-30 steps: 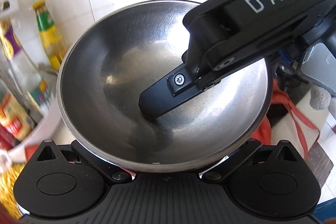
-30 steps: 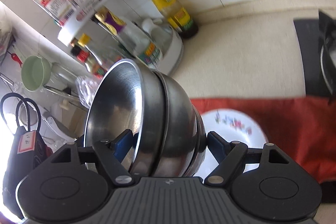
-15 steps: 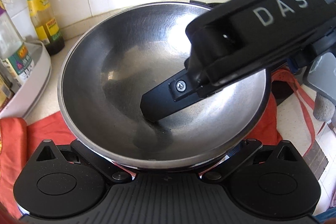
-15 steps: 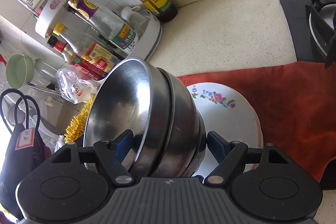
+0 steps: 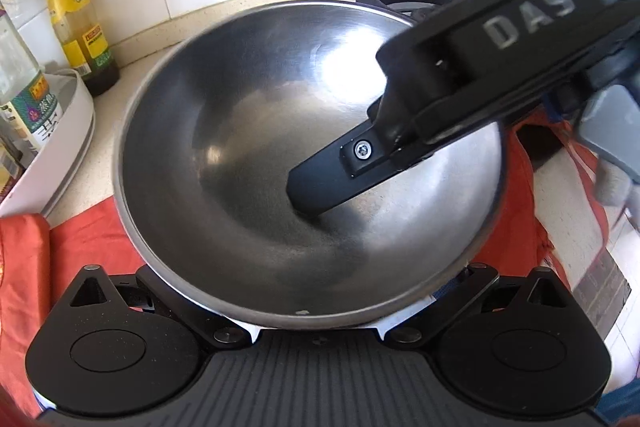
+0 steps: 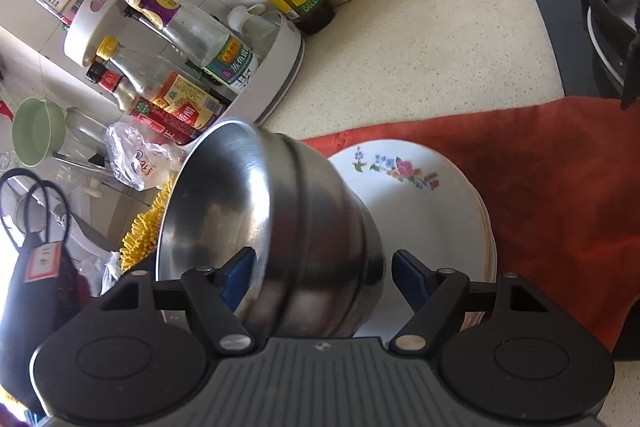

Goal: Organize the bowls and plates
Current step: 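Carry the bowl stack with the right gripper over the floral plate stack, then lower the bowls onto the floral plates and open the right gripper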

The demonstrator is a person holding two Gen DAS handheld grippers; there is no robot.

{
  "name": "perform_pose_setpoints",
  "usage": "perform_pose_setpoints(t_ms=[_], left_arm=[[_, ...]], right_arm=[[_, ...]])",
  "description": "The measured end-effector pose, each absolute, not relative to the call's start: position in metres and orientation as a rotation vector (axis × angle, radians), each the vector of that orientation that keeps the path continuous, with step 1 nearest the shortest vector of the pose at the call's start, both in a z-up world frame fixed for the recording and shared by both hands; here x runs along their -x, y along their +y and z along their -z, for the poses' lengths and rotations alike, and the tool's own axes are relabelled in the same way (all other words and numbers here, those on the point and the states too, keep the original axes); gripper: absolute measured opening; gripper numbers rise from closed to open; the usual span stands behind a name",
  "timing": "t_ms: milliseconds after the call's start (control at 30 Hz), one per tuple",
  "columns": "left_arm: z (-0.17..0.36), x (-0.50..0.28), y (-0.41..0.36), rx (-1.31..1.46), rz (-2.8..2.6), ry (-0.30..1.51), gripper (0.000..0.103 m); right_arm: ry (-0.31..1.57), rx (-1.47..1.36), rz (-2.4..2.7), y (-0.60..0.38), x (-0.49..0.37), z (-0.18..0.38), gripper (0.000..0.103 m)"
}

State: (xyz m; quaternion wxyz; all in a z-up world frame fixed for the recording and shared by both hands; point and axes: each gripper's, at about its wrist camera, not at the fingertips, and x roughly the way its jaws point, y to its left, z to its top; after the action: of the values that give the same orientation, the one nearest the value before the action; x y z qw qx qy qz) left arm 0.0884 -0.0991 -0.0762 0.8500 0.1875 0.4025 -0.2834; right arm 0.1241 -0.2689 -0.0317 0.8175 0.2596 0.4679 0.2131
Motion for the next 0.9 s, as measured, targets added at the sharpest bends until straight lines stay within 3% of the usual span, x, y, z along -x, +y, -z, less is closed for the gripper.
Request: perform_pose_setpoints(t_ms=[900], left_arm=[[0.03, -0.038, -0.044, -0.01, 0.425, 0.819, 0.103]], right_arm=[[0.743, -0.398, -0.316, -0.291, -0.026, -0.02, 0.075]])
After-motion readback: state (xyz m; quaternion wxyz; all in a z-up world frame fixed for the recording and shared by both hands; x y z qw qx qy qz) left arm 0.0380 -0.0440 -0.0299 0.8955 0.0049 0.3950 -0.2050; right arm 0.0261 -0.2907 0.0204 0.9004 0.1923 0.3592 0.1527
